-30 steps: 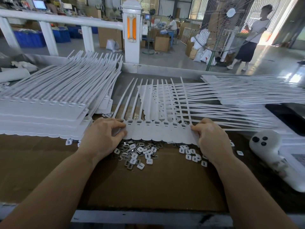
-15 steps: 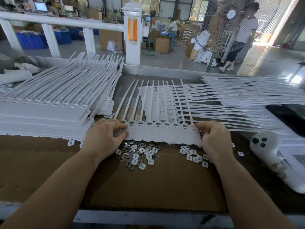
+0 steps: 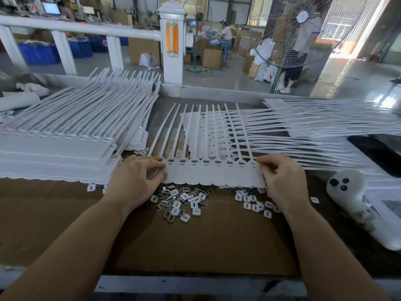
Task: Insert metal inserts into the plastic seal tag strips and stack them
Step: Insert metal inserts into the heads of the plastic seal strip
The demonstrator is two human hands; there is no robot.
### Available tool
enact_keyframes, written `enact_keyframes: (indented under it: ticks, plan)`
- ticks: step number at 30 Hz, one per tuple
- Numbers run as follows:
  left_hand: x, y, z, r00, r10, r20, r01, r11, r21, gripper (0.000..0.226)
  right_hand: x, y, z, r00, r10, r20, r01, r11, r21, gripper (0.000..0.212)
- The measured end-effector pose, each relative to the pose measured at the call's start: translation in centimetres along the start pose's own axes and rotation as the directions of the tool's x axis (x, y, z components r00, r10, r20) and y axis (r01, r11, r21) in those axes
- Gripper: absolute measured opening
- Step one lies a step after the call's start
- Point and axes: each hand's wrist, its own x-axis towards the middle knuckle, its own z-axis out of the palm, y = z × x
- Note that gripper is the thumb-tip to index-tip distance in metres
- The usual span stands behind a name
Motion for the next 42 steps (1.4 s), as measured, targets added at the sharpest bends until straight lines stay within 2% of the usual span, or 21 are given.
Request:
enact_keyframes:
  ticks: [3,6,14,27,29,32,35,39,42]
  plan:
    - [-0.1,0.0,0.0,1.0,0.002,0.002,-0.002,1.0,0.002,0.029,0.2,-0.2,-0.8,0.998,-0.017,0.068,0.018,1.0,-0.011,0.017]
    - [-0.1,0.1,0.0,1.0,0.009,0.003,-0.009,1.0,-0.008,0.03,0.2,-0.4,-1.7,0.978,-0.027,0.208,0.039,0.998,-0.053,0.016]
    - [-0.2,0.1,0.0,1.0,0.013,-0.001,-0.013,1.0,-0.004,0.029,-0.7,-1.4,-3.8,0.863,-0.053,0.502,0.128,0.985,-0.116,0.007]
    - [-0.2,0.0,0.0,1.0,0.018,-0.002,-0.018,1.0,-0.009,0.03,-1.1,-3.6,-3.6,0.831,-0.027,0.556,0.256,0.906,-0.338,0.015]
    - [-0.2,0.0,0.0,1.0,0.023,-0.006,-0.023,1.0,-0.013,0.03,-0.9,-3.3,-3.7,0.848,-0.045,0.529,0.236,0.925,-0.299,0.01]
    - [-0.1,0.0,0.0,1.0,0.025,-0.01,-0.025,1.0,-0.011,0.03,0.0,-2.8,-3.4,0.906,-0.045,0.421,0.105,0.987,-0.12,0.009]
    - [-0.1,-0.1,0.0,1.0,0.026,-0.005,-0.027,1.0,-0.01,0.03,0.8,-2.2,-2.8,0.926,-0.024,0.376,0.064,0.993,-0.094,0.01]
    - [0.0,-0.2,0.1,1.0,0.024,-0.007,-0.024,1.0,-0.006,0.029,1.0,-1.8,-2.9,0.891,-0.048,0.452,0.071,0.997,-0.034,0.011]
    - [0.0,-0.3,0.2,1.0,0.024,-0.005,-0.024,1.0,0.002,0.029,0.9,-1.8,-3.6,0.83,-0.05,0.556,0.076,0.997,-0.024,0.019]
